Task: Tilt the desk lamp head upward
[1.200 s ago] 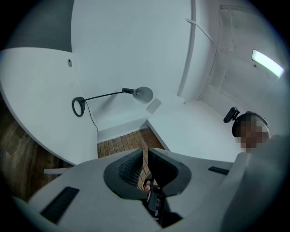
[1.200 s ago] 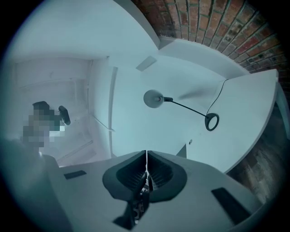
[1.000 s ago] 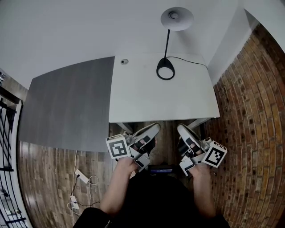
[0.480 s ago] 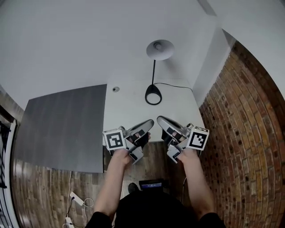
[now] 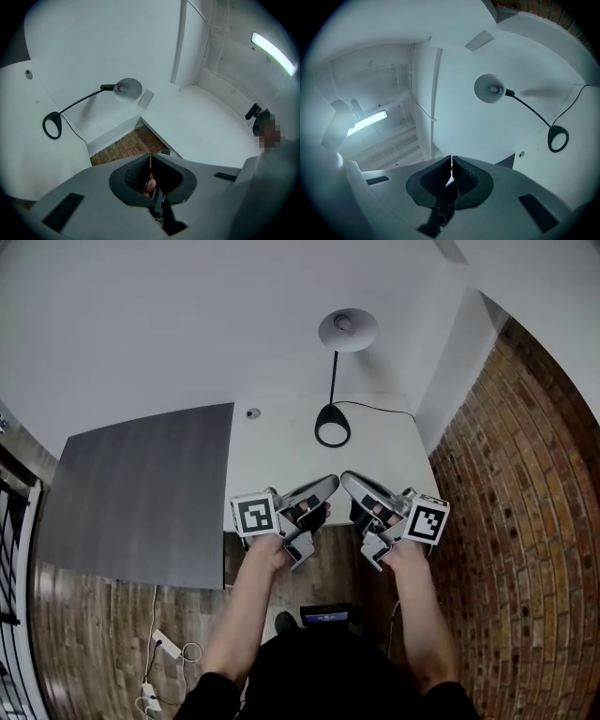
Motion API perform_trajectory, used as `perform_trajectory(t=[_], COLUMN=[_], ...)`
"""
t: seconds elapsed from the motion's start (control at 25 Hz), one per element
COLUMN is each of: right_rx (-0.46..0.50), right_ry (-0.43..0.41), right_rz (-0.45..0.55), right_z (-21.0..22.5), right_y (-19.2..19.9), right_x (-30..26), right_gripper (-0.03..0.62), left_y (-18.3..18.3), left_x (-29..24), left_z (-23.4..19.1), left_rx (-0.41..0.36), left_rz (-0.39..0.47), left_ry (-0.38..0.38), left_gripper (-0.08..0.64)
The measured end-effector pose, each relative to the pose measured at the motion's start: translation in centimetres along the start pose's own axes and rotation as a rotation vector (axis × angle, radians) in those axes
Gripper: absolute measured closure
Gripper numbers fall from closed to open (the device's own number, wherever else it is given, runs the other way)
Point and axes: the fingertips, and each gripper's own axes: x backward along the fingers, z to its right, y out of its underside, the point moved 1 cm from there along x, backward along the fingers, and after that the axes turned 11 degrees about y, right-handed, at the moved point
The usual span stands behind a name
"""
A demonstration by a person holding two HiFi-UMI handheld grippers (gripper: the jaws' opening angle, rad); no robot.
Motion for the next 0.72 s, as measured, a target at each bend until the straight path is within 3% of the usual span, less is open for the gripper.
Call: perform_trajectory(t=[0.72], right_rx=[-0.006], right_ry=[-0.017], right_rz=[0.016], right_z=[0.23], right_y=[0.08], right_x=[0.35], right_gripper=[0.578], left_y=[1.09], left_x=[-0.59], left_z=[-0.92], left_rx=[0.007], left_rz=[-0.025], left_ry=[0.004], left_gripper=[0.538])
